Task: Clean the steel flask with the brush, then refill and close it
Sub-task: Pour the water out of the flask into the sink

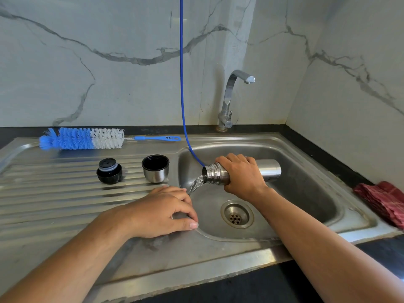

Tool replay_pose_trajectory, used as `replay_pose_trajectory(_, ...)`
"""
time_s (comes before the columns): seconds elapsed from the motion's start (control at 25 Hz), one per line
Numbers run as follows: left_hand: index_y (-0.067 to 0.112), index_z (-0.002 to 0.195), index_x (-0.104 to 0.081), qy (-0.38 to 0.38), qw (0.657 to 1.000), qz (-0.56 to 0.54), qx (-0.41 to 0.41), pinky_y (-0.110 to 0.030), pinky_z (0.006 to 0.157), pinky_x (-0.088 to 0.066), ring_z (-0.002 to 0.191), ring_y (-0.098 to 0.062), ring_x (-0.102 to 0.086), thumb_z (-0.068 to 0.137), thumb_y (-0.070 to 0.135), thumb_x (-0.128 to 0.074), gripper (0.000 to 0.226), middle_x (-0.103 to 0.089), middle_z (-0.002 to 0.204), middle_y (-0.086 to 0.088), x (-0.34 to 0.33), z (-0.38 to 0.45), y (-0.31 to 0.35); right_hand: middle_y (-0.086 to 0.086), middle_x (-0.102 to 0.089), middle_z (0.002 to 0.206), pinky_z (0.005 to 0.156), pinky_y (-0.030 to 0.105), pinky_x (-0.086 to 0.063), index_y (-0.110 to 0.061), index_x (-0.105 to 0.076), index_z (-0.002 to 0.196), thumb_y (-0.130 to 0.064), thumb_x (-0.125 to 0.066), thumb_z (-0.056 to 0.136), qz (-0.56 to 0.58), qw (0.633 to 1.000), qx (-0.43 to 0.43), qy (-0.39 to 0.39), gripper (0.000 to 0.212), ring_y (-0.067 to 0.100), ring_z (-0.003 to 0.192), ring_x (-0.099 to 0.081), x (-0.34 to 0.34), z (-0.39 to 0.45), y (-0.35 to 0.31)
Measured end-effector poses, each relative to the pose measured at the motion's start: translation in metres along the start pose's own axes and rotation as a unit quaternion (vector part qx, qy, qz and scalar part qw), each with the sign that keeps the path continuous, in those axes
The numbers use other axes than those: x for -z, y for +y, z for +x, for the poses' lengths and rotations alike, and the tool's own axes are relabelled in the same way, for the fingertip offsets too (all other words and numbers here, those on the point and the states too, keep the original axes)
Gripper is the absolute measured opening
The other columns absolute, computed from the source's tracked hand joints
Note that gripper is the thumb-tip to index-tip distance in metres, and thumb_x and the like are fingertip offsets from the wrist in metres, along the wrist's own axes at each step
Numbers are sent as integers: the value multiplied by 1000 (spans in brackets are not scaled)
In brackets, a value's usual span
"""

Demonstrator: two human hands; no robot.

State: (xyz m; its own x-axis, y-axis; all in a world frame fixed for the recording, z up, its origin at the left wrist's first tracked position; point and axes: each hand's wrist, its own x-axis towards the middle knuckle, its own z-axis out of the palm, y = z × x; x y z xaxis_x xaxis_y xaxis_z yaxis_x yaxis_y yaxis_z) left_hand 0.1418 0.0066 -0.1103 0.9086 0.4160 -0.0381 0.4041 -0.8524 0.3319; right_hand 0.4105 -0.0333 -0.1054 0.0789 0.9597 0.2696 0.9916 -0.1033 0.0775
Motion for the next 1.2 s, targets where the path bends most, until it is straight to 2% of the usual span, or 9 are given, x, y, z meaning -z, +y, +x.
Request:
replay_pose_trajectory(0.16, 50, 117, -68, -5, 1000, 5, -4, -29, 120, -16, 140, 3, -31, 80, 83, -31, 62, -54, 122, 26, 1, 0, 2, -4, -58, 125, 110, 43, -37, -35, -48, 136, -32, -82, 74, -4, 1000, -1, 7, 70, 22, 117, -55, -2, 1, 0)
replay_pose_trajectory(0.52, 50, 117, -67, -1, 1000, 1, -3, -32, 122, -15, 142, 4, -28, 90, 77, -43, 46, -54, 121, 27, 0, 0, 1, -4, -59, 124, 110, 43, -37, -36, -49, 135, -32, -82, 74, -7, 1000, -1, 24, 70, 22, 116, -55, -3, 2, 0)
replay_pose_trajectory(0.72, 50, 116, -68, -1, 1000, -1, -7, -30, 120, -18, 138, 4, -34, 81, 83, -32, 60, -55, 119, 25, 0, 0, 0, -4, -58, 127, 112, 43, -36, -35, -48, 138, -33, -81, 76, -12, 1000, 0, 23, 71, 21, 119, -54, -1, 2, 0)
replay_pose_trajectory(0.88, 49, 117, -68, -1, 1000, 2, 1, -28, 120, -15, 139, 3, -32, 93, 72, -48, 39, -54, 121, 25, 0, 0, 1, -4, -58, 128, 113, 43, -35, -35, -48, 139, -33, -81, 76, -10, 1000, 1, 26, 70, 22, 120, -54, 0, 2, 0)
replay_pose_trajectory(0.96, 50, 117, -68, -1, 1000, 3, 1, -29, 120, -16, 139, 3, -32, 90, 76, -44, 45, -54, 120, 25, 0, 0, 1, -3, -58, 128, 113, 44, -34, -34, -48, 139, -32, -81, 77, -9, 1000, 1, 27, 70, 22, 120, -53, 1, 2, 0)
replay_pose_trajectory(1.08, 49, 117, -68, -1, 1000, 4, 2, -29, 120, -16, 139, 3, -32, 92, 73, -47, 40, -54, 121, 24, 1, 0, 2, -3, -58, 129, 114, 45, -33, -34, -48, 139, -32, -81, 77, -6, 1000, 1, 29, 70, 22, 121, -53, 2, 1, 0)
replay_pose_trajectory(1.2, 51, 117, -67, -9, 1000, 0, 0, -30, 120, -17, 138, 3, -33, 82, 83, -34, 57, -54, 120, 25, 1, 0, 1, -3, -58, 129, 115, 45, -33, -34, -48, 139, -32, -81, 78, -6, 999, 2, 31, 70, 22, 122, -53, 2, 1, -1)
